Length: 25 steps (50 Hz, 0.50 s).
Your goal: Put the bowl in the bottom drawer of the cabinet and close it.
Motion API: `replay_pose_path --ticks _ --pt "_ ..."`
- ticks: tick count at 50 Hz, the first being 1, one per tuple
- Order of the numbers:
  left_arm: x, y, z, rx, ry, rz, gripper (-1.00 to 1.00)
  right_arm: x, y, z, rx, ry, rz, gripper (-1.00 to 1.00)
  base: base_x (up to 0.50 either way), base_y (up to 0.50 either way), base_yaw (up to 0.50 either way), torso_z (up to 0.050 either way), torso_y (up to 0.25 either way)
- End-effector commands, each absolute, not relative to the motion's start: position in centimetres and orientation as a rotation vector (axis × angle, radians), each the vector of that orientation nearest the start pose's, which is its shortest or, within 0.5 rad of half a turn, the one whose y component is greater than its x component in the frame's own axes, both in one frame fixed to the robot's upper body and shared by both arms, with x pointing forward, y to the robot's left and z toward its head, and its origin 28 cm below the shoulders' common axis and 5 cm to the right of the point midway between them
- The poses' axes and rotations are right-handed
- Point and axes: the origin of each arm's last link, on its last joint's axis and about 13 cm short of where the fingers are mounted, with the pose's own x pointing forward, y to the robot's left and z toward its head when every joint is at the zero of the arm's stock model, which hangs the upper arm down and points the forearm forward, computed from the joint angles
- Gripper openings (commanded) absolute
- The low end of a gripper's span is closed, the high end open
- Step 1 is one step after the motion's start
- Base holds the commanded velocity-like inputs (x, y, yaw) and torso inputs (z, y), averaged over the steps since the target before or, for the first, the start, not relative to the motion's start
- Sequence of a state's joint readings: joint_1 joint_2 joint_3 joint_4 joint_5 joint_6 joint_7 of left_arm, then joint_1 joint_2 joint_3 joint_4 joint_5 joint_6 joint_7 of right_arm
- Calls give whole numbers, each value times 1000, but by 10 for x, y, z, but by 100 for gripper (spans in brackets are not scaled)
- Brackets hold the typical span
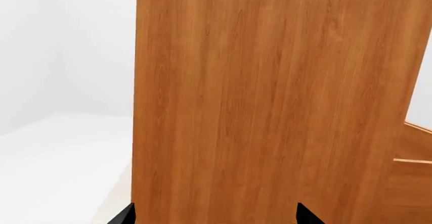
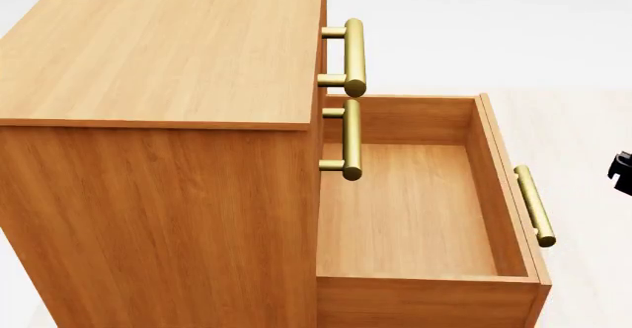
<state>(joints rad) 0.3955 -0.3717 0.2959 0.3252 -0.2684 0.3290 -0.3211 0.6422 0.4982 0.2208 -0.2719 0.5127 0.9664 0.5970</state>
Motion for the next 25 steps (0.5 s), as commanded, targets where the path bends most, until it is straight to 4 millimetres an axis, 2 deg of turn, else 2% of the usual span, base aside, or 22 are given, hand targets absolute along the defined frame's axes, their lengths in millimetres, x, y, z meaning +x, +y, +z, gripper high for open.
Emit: replay_pose_path --ticks 1,25 --pt "112 213 32 -106 -134 -52 100 276 -229 206 47 -4 -710 100 0 0 0 0 0" --pt "112 213 33 -106 -135 -52 100 279 -241 192 65 60 -929 100 0 0 0 0 0"
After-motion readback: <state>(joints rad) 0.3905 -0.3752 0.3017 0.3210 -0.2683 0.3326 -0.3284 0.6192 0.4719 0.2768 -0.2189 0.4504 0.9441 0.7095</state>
